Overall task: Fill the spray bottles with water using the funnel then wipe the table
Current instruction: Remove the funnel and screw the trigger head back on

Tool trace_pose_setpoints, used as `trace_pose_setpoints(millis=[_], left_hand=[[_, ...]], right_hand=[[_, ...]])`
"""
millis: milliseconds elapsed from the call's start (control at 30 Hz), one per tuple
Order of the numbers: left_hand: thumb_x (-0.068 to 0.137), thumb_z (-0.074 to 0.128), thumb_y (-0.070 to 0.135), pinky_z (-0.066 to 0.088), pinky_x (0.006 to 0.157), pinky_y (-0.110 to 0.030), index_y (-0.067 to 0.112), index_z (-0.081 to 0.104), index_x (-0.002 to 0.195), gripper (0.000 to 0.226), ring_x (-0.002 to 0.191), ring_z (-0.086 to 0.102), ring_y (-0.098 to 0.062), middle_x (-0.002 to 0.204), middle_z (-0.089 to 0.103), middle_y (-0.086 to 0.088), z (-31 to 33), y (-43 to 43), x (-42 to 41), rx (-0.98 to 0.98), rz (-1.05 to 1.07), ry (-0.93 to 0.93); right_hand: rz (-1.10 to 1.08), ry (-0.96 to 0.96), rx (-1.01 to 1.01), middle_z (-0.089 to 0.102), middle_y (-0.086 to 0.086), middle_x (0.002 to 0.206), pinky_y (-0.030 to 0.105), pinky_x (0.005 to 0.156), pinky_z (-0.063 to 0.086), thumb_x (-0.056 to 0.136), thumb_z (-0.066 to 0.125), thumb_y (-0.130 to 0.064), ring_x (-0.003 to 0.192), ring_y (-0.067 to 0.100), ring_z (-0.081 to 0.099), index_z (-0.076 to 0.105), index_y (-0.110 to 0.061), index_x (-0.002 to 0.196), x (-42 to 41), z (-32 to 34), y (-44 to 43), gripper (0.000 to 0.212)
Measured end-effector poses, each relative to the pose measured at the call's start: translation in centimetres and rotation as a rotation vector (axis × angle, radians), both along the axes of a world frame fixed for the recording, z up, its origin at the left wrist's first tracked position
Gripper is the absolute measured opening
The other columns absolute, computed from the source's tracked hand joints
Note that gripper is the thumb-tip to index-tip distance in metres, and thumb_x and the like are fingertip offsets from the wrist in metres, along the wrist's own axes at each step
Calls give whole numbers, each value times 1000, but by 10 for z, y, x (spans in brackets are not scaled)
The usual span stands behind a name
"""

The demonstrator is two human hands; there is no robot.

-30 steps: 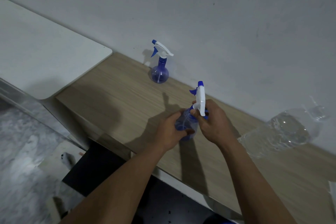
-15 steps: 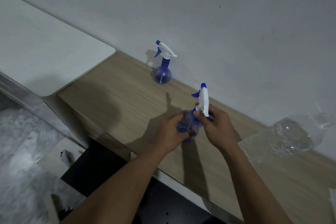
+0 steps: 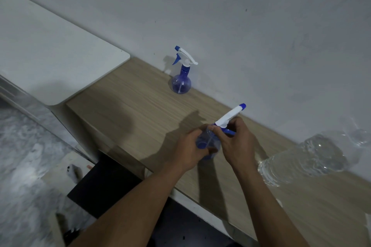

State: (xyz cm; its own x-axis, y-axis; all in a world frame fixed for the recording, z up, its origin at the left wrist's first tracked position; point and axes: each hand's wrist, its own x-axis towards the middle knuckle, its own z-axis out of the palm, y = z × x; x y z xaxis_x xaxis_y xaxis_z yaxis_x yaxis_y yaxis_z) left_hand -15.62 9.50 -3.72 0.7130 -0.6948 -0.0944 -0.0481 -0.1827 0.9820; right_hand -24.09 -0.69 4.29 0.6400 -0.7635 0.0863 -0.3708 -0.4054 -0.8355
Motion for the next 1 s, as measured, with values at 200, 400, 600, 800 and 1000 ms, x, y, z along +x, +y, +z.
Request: trace_pose_setpoints(millis=[200, 400, 600, 800, 1000], left_hand=[[73, 86, 17, 56, 85, -20, 55, 58, 111, 61, 103, 67, -4, 111, 71, 12, -1, -1, -1, -47, 3, 20], [66, 88, 36, 55, 85, -21, 36, 62, 124, 63, 100, 68, -3, 107, 72, 15, 1, -1, -3, -18, 6, -28], [73, 86, 18, 56, 83, -20, 39, 61, 121, 58, 100, 68, -5, 108, 71, 14, 4, 0, -3, -29, 12, 9], [78, 75, -1, 57, 92, -29, 33, 61, 127, 62, 110, 65, -7, 117, 70, 12, 4, -1, -5, 6, 28, 11], [80, 70, -7, 55, 80, -18, 45, 61, 112, 62, 105, 67, -9, 110, 71, 10, 6, -1, -4, 6, 15, 27]], right_hand=[[91, -66, -84, 71, -13, 89, 20, 72, 52, 89, 73, -18, 84, 1, 67, 65, -30, 98, -7, -10, 2, 17], [-29, -107, 26, 69, -17, 92, 19, 72, 51, 81, 82, -33, 86, -2, 66, 62, -26, 100, -1, -11, 6, 29], [8, -151, -7, 71, -12, 93, 24, 75, 52, 92, 71, -23, 88, 1, 67, 66, -23, 101, -5, -17, 8, 11], [-128, -142, 27, 64, -18, 88, 16, 66, 44, 81, 81, -30, 83, -5, 62, 52, -33, 89, 2, -15, 15, 30], [-43, -132, -83, 68, -10, 96, 24, 74, 52, 92, 68, -28, 91, 5, 65, 63, -27, 102, -1, -20, 12, 10]])
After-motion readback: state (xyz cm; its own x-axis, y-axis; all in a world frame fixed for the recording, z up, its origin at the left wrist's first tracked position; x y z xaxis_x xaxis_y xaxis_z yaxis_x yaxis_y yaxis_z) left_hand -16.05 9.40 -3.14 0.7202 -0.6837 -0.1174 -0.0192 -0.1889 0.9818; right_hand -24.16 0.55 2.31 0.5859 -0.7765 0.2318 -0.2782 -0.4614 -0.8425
